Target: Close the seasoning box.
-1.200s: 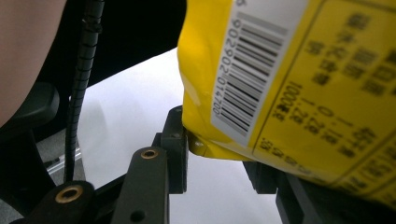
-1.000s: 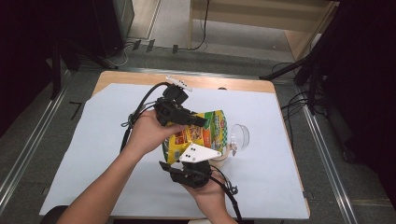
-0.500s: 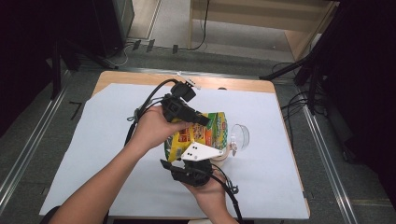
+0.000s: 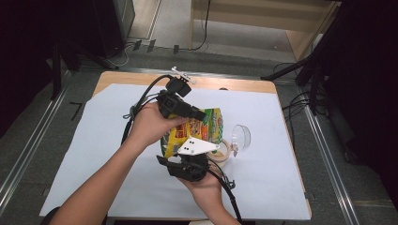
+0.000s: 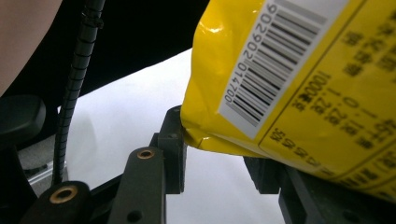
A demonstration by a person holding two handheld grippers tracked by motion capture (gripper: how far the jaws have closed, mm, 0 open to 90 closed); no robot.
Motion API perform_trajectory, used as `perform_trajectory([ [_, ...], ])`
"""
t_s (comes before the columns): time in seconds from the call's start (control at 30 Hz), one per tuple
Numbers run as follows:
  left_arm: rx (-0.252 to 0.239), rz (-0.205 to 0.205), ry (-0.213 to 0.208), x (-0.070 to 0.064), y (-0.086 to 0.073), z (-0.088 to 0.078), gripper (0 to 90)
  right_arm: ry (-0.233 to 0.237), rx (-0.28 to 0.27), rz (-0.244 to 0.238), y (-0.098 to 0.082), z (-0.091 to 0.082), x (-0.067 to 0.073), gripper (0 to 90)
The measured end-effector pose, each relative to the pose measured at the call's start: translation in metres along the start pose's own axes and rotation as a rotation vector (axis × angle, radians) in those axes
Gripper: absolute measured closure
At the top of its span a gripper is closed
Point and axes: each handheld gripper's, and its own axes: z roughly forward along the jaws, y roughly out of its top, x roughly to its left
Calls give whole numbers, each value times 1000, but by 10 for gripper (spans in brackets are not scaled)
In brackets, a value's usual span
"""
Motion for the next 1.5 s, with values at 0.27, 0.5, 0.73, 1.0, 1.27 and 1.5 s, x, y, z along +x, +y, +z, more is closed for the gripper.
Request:
perform_trajectory([
  [0.27, -28, 3, -14, 3, -6, -1, 773, -8, 13, -29, -2, 2, -1, 642],
  [0.5, -46, 5, -21, 4, -10, -3, 771, -11, 26, -51, -3, 4, -1, 642],
  [0.73, -50, 19, -14, 1, -9, -3, 772, -14, 25, -56, -2, 4, 0, 643],
  [1.0, -53, 49, -4, -10, -9, -4, 771, -27, 9, -64, -4, 0, 3, 647],
  [1.27, -53, 41, -5, -8, -9, 0, 771, -16, 5, -37, -4, -1, 4, 651],
  [1.5, -52, 44, -11, -7, -9, 0, 770, -19, 13, -44, -5, 0, 2, 651],
])
